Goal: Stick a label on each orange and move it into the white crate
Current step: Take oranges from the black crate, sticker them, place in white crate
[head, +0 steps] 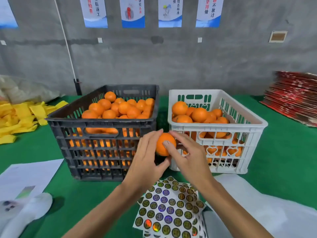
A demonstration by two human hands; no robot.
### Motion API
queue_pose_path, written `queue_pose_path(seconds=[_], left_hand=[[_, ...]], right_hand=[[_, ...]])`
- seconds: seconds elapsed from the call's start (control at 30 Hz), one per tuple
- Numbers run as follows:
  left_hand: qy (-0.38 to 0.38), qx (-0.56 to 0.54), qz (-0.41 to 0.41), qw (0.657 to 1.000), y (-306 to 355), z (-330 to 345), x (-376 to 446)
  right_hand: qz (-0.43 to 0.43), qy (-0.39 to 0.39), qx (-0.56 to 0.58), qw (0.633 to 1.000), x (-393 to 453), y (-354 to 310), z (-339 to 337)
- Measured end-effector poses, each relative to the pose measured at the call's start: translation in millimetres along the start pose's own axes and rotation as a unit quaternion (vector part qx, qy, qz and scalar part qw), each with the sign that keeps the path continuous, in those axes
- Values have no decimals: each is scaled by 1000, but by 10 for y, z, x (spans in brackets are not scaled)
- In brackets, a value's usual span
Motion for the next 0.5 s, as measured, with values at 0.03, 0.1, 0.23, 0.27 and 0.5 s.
queue_pose_path(seconds=[0.03,0.1,0.23,0.27,0.5], left_hand=[[-34,-7,-28,999,-82,93,-176],[-92,-36,-120,988,-284,240,-530],[-154,-228,-328,904,-639,441,-1092],[-152,-251,-348,891,-713,477,-1166],[-94,-268,-394,874,-860,543,-1262]], right_hand=[[14,-27,-11,999,-143,154,19],[70,-79,-3,994,-403,482,39],[84,-198,-80,973,-772,1039,77],[63,-235,-116,963,-836,1122,102],[-31,-294,-179,938,-941,1134,136]])
Point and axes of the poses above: each hand's wrist, its own x-axis towards the middle knuckle, its own z-axis out of the palm, y = z × x, the point moved 5 cm from there along x, towards the middle knuckle, and after that the axes turned 9 degrees about y, right-handed, at the moved point
